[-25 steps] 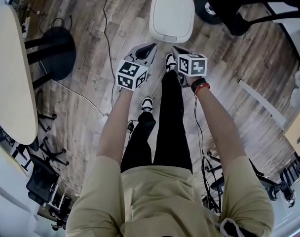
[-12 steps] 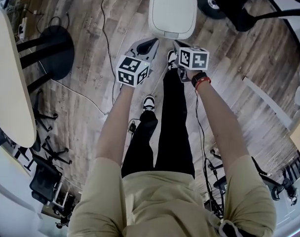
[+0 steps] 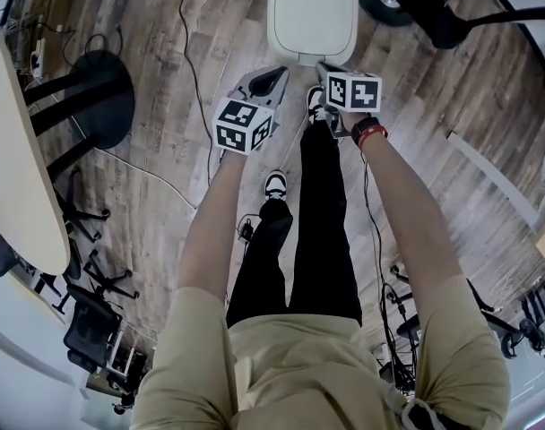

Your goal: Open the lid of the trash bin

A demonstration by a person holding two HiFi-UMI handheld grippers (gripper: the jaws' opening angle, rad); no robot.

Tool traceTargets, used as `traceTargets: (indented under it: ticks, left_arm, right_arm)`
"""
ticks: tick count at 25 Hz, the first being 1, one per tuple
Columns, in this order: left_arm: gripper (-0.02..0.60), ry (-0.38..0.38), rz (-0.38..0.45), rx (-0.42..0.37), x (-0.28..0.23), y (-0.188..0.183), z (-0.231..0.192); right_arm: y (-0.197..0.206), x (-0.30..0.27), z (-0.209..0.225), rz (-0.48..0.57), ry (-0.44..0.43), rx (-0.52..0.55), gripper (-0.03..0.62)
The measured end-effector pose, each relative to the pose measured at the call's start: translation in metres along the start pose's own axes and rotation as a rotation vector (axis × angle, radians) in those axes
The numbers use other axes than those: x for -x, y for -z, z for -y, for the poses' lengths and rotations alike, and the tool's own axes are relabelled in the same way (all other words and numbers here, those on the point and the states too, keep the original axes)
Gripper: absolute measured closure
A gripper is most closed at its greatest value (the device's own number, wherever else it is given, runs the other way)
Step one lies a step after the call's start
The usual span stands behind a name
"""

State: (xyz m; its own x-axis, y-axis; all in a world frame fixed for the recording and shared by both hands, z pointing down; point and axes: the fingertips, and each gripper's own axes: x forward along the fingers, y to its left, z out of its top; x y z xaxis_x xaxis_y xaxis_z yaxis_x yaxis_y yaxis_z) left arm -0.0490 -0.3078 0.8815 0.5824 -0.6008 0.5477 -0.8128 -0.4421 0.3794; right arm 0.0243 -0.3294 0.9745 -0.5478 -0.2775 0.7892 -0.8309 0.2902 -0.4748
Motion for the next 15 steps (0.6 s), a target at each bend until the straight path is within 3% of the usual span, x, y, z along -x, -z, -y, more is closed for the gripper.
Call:
traceTargets:
  ticks: [6,15]
  left_arm:
    - [0.558,0.007,0.029,0.089,-0.007,0.005,-0.002]
    - [0.558,0.003,0.03,0.099,-0.003,0.007,-0.011]
  right_arm:
    - [0.004,-0.006,0.012,-0.014,0.022,0.011,0.579]
    - [0.004,-0.015,0.009,-0.024,0.019,-0.005,0.579]
